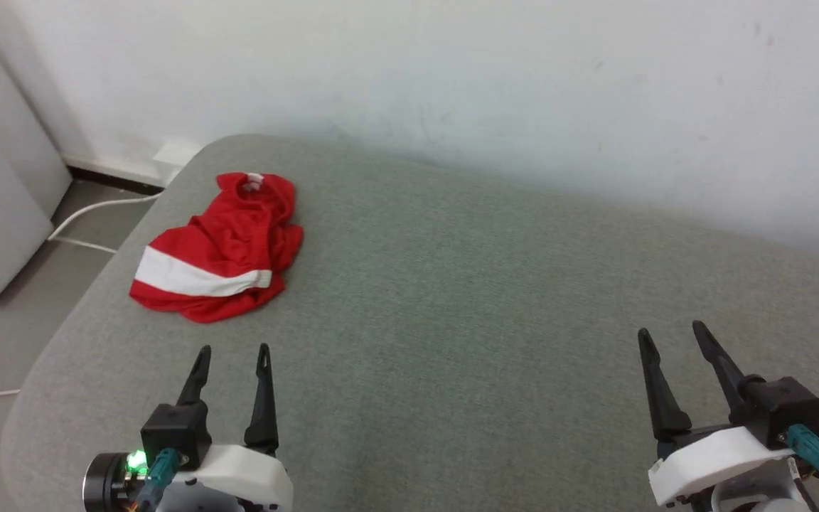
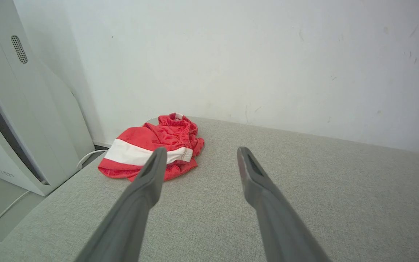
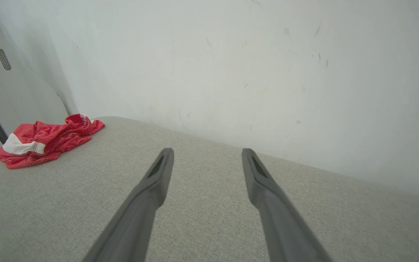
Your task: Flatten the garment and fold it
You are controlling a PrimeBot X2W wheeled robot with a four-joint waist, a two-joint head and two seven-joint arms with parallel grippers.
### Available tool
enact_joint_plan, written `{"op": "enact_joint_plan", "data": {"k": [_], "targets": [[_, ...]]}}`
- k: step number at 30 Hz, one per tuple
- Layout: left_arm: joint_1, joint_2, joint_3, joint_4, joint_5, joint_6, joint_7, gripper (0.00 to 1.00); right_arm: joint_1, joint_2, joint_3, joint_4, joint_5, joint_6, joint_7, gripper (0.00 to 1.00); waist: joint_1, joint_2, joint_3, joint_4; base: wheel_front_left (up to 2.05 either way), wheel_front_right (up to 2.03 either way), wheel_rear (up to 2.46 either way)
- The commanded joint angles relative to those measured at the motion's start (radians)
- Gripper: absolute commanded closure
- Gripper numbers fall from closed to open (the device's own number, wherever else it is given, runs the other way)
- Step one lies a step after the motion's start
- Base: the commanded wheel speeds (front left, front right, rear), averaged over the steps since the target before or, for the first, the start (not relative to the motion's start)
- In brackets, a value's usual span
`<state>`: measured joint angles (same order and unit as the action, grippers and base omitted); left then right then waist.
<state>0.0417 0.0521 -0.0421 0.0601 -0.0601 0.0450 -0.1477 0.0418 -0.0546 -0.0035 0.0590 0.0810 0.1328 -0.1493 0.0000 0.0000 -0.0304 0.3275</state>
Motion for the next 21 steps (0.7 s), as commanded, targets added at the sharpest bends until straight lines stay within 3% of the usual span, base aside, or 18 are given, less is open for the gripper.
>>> {"op": "enact_joint_plan", "data": {"k": [1, 21], "targets": [[0.014, -0.001, -0.004, 0.004, -0.004, 0.004, -0.009, 0.00, 0.007, 0.002, -0.001, 0.004, 0.008, -0.001, -0.008, 0.00, 0.0000, 0.0000, -0.002, 0.025, 0.00, 0.00, 0.00], [0.025, -0.001, -0.027, 0.008, -0.020, 0.025, -0.051, 0.00, 0.015, 0.003, 0.010, 0.023, 0.022, -0.002, -0.050, 0.00, 0.0000, 0.0000, 0.003, 0.144, 0.00, 0.00, 0.00]]}}
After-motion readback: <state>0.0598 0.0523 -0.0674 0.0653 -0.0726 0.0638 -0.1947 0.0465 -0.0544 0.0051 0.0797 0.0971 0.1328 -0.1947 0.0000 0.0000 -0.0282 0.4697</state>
